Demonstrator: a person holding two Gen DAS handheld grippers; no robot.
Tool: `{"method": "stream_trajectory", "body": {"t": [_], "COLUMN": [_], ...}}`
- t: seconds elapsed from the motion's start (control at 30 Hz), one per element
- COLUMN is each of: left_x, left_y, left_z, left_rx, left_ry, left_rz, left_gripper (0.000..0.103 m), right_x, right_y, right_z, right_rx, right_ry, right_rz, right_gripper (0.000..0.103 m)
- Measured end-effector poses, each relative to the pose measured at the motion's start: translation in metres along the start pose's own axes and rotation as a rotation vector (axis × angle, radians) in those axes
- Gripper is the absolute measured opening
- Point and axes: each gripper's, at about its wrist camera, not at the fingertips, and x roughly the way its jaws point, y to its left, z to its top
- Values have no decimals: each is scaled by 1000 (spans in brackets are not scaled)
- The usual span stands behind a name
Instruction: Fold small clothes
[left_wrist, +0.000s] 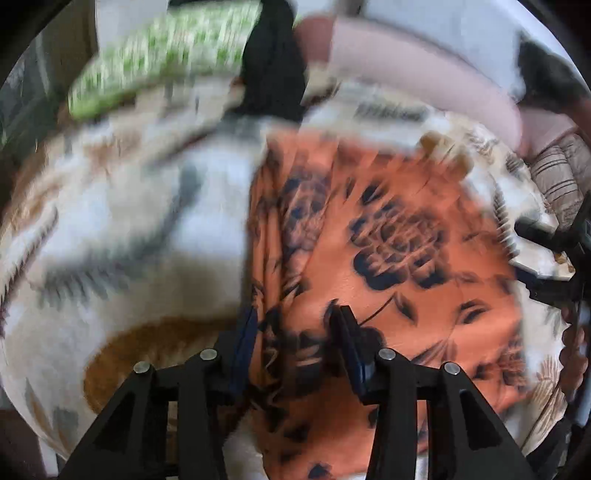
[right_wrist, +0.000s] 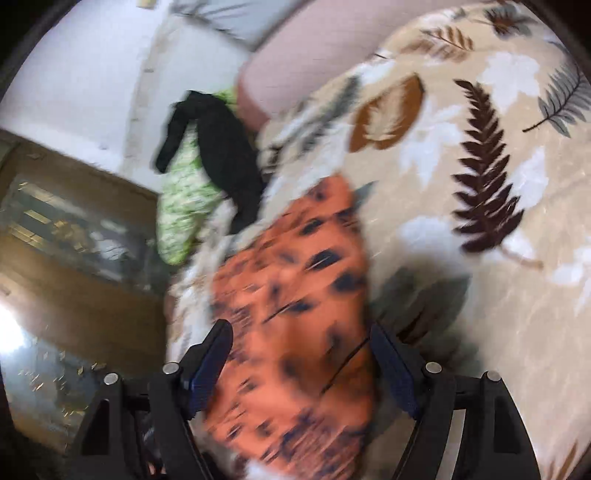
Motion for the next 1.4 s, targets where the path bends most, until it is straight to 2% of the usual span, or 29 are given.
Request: {"method": "stream_trajectory", "body": {"t": [0.07, 0.1, 0.13, 0.23, 0.3, 0.33, 0.37, 0.4, 0.47, 0.53, 0.57, 0.6, 0.63, 0.67, 0.77, 0.8, 0.83, 0.87, 1.0, 1.1, 1.13, 1.17, 1.23, 1.3, 1.33, 1.37, 1.4], "left_x": [1, 0, -1, 1, 3, 3, 2, 3, 4, 4, 4, 4, 3, 3, 4, 3, 2, 2, 1, 2, 2, 2, 1, 2, 2, 2, 0], "left_y": [4, 4, 4, 6, 6, 8, 10, 11, 13, 14, 14, 13, 12, 12, 13, 12, 11, 11, 13, 11, 11, 11, 12, 13, 13, 13, 13], "left_z": [-2, -2, -2, -5, -6, -7, -6, -6, -6, -6, -7, -6, -6, -7, -7, -8, -8, -8, -9, -9, -9, -9, -8, -8, -8, -7, -7], "left_rx": [-19, -11, -1, 5, 0, -1, -5, -10, -18, -27, -28, -25, -18, -15, -30, -30, -28, -27, -36, -30, -28, -27, -26, -39, -44, -47, -48], "left_ry": [-17, -20, -22, -28, -27, -29, -29, -27, -23, -19, -18, -17, -17, -20, -18, -21, -20, -20, -20, -20, -17, -15, -17, -13, -10, -7, -8], "left_rz": [-13, -7, -1, -17, -22, -24, -28, -34, -37, -41, -39, -35, -28, -24, -23, -21, -17, -17, -24, -20, -15, -12, -12, -10, -12, -12, -14], "left_gripper": [49, 49, 49, 50, 52, 52, 52, 52, 54, 55, 55, 55, 55, 55, 56, 56, 56, 56, 56, 56, 57, 57, 57, 60, 61, 61, 61], "right_x": [32, 44, 51, 39, 46, 47, 45, 40, 30, 38, 50, 64, 67, 60, 47, 48, 49, 47, 16, 16, 22, 27, 23, 20, 23, 25, 22], "right_y": [-10, -9, -4, 21, 10, 4, 2, 1, 4, -4, -11, -19, -18, -3, 14, 11, 8, 6, 13, 6, 2, 2, 16, 24, 23, 20, 14], "right_z": [8, 7, 6, 0, -2, -1, 3, 7, 18, 32, 39, 43, 44, 44, 38, 35, 31, 27, -4, -32, -37, -43, -46, -44, -44, -45, -48], "right_rx": [35, 37, 36, -57, -54, -29, -6, 12, 30, 90, 129, 166, 164, 102, 8, 19, 42, 59, 21, 58, 54, 49, 16, 2, -9, -12, 14], "right_ry": [87, 117, 136, 76, 102, 106, 107, 94, 37, 15, 39, 85, 86, 52, -9, 8, 40, 54, -12, 64, 102, 128, 103, 88, 90, 94, 99], "right_rz": [46, 62, 57, 9, -66, -61, -38, 6, 72, 75, 77, 48, 41, 30, -23, -70, -93, -87, -72, -75, -72, -50, -60, -79, -120, -157, -166], "right_gripper": [76, 66, 42, 37, 39, 54, 63, 64, 76, 76, 73, 58, 37, 36, 36, 46, 72, 80, 80, 80, 75, 53, 50, 49, 50, 61, 67]}}
